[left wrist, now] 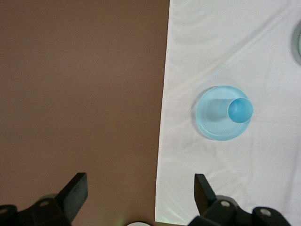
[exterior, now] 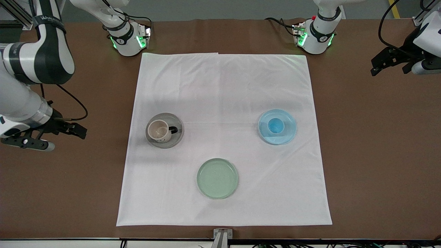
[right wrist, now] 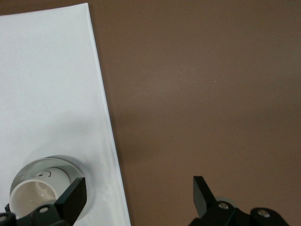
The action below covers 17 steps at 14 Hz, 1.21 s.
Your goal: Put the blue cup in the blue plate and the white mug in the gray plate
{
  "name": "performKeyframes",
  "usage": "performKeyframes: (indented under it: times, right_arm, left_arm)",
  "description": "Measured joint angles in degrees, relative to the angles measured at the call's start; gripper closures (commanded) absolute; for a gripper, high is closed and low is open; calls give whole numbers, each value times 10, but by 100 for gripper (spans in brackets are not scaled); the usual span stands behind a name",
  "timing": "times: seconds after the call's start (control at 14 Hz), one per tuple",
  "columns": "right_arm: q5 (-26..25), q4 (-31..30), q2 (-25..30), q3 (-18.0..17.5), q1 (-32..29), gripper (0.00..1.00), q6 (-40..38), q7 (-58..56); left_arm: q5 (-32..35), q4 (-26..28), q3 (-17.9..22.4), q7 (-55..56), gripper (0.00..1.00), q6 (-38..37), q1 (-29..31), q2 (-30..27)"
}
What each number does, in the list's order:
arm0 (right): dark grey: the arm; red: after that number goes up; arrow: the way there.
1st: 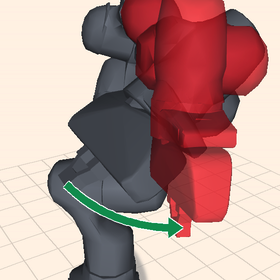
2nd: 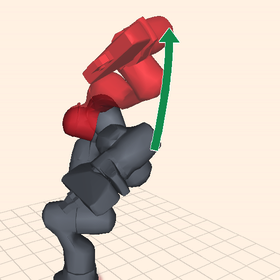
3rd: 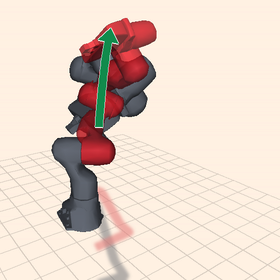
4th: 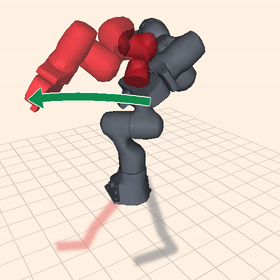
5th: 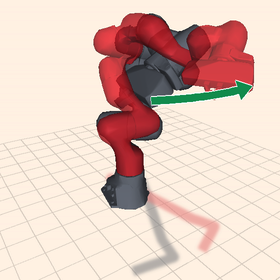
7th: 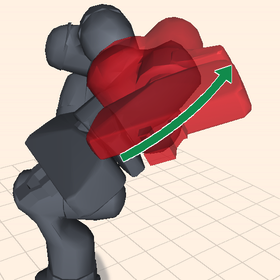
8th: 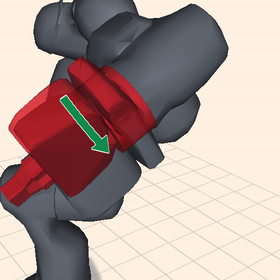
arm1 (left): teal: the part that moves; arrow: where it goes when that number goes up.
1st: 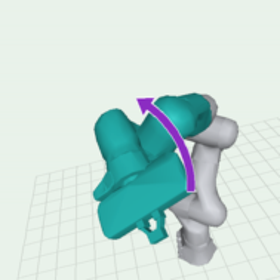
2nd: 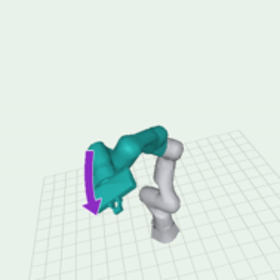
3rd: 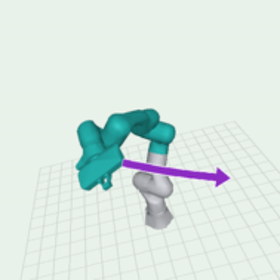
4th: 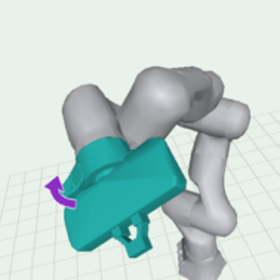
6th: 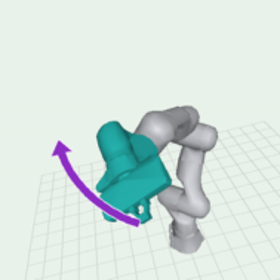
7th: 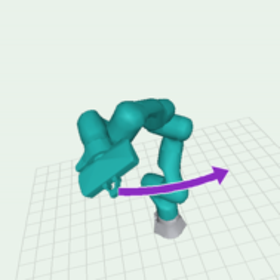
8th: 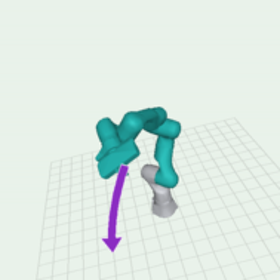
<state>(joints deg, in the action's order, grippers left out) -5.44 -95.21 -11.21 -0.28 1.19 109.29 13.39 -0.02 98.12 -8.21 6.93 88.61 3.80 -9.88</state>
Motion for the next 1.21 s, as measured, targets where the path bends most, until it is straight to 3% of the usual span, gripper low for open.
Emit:
performKeyframes:
  times: [0.64, 1.21]
  right_arm:
    - [21, 33, 82, -4, -8, 0, -61, 0]
    - [41, 45, 86, 1, -11, 0, -80, -49]
  left_arm:
    - [0, 1, 1, 0, 0, 0, 0, 0]
    - [0, -6, 3, 0, 0, 0, 7, 0]
